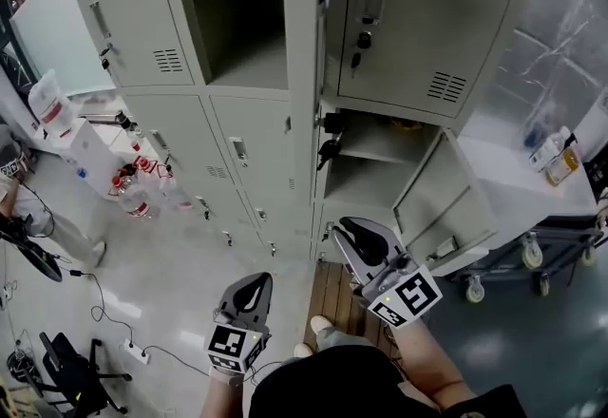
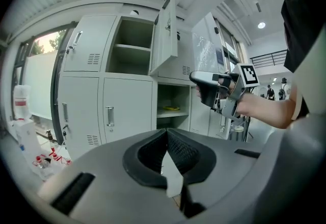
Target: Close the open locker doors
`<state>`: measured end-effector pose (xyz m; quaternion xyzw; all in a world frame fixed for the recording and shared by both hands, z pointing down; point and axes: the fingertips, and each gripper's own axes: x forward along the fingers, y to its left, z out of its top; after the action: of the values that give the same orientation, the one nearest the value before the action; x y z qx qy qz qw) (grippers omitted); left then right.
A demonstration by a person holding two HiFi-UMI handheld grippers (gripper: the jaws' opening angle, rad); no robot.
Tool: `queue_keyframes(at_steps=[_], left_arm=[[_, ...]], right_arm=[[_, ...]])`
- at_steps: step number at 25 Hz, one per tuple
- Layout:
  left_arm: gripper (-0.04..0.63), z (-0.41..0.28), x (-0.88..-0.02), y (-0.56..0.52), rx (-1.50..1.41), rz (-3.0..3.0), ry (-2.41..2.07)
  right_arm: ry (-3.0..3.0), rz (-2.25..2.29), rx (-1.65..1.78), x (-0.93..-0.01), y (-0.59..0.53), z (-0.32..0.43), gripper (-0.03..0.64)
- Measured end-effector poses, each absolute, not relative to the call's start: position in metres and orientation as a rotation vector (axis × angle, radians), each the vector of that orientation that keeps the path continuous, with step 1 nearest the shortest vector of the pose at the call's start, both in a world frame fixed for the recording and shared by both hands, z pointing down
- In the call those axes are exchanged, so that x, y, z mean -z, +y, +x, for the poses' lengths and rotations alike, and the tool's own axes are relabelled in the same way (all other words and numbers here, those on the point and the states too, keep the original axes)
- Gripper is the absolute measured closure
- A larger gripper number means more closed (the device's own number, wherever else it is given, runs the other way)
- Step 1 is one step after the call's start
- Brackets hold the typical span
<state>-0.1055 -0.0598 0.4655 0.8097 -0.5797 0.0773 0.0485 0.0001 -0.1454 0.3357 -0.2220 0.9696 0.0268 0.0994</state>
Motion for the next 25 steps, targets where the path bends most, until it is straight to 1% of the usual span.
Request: queue_keyframes(at_steps=[5, 10, 19, 25], left_arm=[[0.578, -0.127, -0.461, -0.069, -0.24, 2.415, -1.849], [0.578, -0.141, -0.463, -0.071, -0.249, 2.36, -1.905], [0.578, -0.157, -0.467, -0.062, -0.273, 2.275, -1.989], [0.578, -0.173, -0.468, -0.05, -0.268, 2.208, -2.053]], right_arm=[[2.855, -0.517, -0.096, -0.32, -0.152, -0.027, 0.49], [2.848, -0.413, -0.124, -0.307, -0.155, -0.047, 0.456], [2.85, -0.288, -0.161, -0.295, -0.151, -0.07, 0.448], [2.864, -0.206, -0.122, -0.295, -0.15, -0.092, 0.446]])
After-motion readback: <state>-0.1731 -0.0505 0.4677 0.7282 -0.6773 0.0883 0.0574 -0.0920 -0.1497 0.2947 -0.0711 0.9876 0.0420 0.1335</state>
